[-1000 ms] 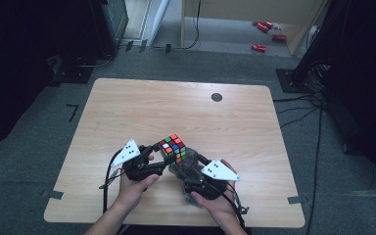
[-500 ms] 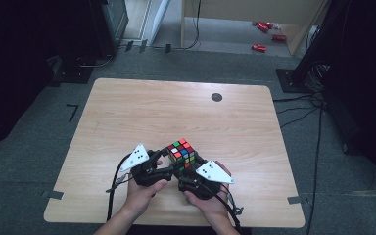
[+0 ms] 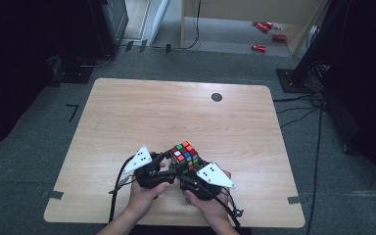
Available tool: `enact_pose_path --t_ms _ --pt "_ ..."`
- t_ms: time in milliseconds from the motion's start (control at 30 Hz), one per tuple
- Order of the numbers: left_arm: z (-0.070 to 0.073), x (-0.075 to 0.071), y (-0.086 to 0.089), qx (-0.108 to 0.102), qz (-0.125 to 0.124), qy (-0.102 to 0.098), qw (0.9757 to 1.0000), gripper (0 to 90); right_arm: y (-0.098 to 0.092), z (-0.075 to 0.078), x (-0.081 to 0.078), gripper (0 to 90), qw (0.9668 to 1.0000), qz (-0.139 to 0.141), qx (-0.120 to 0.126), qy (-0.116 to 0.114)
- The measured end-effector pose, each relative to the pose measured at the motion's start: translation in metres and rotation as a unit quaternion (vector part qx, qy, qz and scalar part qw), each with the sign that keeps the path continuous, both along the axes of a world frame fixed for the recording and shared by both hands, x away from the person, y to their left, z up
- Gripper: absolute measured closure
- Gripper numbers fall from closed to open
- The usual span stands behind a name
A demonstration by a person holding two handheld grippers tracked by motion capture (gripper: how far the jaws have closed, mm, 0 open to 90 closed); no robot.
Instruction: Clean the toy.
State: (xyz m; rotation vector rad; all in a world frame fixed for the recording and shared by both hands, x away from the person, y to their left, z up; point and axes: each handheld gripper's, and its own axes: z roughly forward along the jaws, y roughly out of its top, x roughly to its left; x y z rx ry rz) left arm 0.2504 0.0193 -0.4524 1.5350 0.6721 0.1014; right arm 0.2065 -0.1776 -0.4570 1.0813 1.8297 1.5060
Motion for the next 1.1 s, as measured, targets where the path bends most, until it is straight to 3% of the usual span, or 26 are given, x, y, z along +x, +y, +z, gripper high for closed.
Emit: enact_pose_path --t_ms 400,600,1100 --pt "0.0032 0.0022 0.0035 -0.022 -0.015 0.011 0.9996 32.4 -0.0017 0.0008 -0.0020 34.4 0.9999 0.009 -0.010 -0.006" --pt "0.0052 0.0010 0.0022 -0.010 -0.013 0.011 0.9998 34.4 -0.0029 0.0011 -0.0026 34.3 0.9999 0.008 -0.013 -0.008" --pt "0.0037 0.0027 0.0006 -0.032 -0.017 0.067 0.9971 34.9 -0.0034 0.0025 -0.0039 33.1 0.9998 0.000 -0.013 -0.016"
